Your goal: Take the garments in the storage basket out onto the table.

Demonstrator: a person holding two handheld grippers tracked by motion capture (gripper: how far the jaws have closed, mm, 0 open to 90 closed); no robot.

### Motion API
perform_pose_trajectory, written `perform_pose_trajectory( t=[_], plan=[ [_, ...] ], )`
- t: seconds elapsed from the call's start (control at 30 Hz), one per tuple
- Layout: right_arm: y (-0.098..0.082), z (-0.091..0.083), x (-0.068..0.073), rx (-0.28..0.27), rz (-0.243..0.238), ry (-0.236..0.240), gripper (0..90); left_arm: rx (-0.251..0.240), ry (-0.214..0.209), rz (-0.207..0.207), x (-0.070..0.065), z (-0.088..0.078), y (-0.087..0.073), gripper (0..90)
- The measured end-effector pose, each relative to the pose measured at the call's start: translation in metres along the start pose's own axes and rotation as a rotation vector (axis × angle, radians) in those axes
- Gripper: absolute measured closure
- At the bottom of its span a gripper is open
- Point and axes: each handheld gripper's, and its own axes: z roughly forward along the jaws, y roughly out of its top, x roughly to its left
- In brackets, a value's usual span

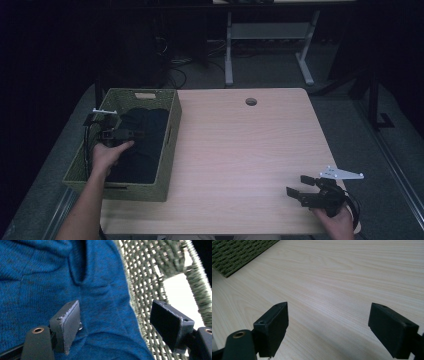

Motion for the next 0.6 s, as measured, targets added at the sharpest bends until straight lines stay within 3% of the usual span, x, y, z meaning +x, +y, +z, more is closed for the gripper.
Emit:
perform_pose_trajectory(
  t=[0.3, 0.4, 0.6],
  plan=[
    [0.0, 0.0, 0.0, 0.003, -0.004, 0.003, 16.2, 0.032, 0.026, -0.04, 0.005, 0.005, 0.004, 23.8],
    [-0.001, -0.001, 0.0, 0.002, -0.006, 0.006, 16.2, 0.077, 0.049, -0.05, 0.009, 0.009, 0.002, 23.7],
    [-0.001, 0.001, 0.0, 0.006, -0.009, 0.008, 16.2, 0.115, 0.064, -0.065, 0.013, 0.014, 0.001, 23.8]
  ],
)
